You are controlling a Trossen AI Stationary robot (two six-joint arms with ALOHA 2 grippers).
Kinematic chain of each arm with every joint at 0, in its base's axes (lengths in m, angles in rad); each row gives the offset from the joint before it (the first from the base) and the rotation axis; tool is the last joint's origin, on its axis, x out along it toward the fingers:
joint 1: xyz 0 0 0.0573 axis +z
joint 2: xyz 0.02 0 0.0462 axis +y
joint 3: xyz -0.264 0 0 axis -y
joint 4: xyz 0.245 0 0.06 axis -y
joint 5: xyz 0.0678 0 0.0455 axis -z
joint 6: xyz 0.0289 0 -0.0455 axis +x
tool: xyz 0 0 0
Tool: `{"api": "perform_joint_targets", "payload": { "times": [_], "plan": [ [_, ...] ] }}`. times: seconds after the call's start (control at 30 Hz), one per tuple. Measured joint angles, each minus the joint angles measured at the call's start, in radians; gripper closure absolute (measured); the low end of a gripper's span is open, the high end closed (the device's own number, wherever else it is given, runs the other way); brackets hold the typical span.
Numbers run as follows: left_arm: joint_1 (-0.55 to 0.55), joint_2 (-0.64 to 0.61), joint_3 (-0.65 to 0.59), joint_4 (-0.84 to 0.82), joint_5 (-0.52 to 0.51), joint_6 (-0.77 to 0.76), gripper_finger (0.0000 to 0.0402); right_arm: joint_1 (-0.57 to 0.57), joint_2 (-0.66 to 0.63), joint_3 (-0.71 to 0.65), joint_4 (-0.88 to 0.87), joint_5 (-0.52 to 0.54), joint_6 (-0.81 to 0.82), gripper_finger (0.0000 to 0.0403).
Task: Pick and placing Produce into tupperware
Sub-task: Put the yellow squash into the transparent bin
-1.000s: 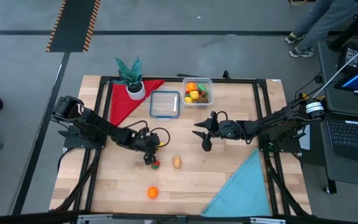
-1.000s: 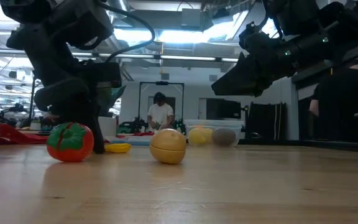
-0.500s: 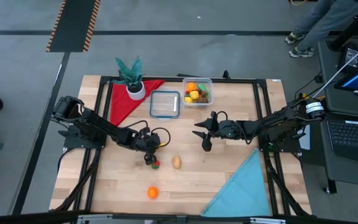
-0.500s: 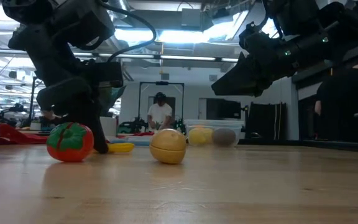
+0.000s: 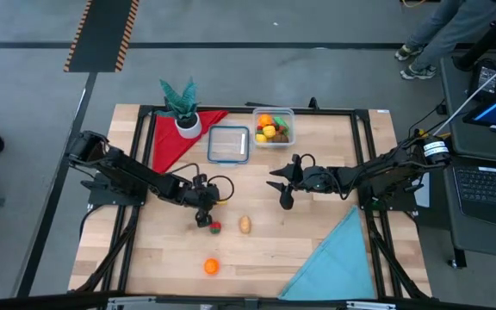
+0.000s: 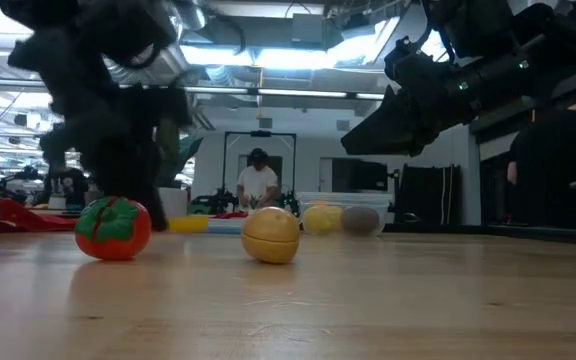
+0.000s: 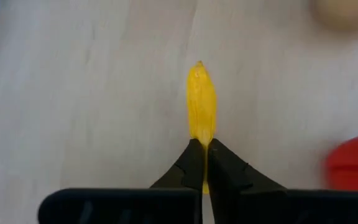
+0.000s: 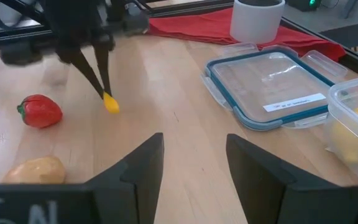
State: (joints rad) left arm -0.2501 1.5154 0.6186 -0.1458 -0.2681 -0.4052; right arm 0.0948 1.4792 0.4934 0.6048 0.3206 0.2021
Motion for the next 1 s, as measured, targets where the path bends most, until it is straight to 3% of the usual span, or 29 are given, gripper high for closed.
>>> {"api": "perform_joint_targets", "payload": {
  "times": [0.27, 0.5, 0.7, 1.0],
  "plan": [
    [0.013, -0.19, 0.002, -0.055, -0.066, 0.09, 0.04, 0.002, 0.0, 0.0, -0.006, -0.013, 0.003, 0.0226],
    [0.048, -0.359, -0.092, 0.023, -0.129, 0.137, 0.0401, 0.004, 0.0, 0.0, 0.004, -0.055, 0.002, 0.0226],
    [0.073, -0.484, -0.286, 0.37, -0.117, 0.188, 0.0401, 0.004, 0.0, 0.0, 0.011, -0.055, -0.002, 0.0226],
    [0.088, -0.563, -0.496, 0.876, 0.018, 0.325, 0.0401, 0.004, 0.0, 0.0, 0.015, -0.055, -0.016, 0.0226]
  ]
}}
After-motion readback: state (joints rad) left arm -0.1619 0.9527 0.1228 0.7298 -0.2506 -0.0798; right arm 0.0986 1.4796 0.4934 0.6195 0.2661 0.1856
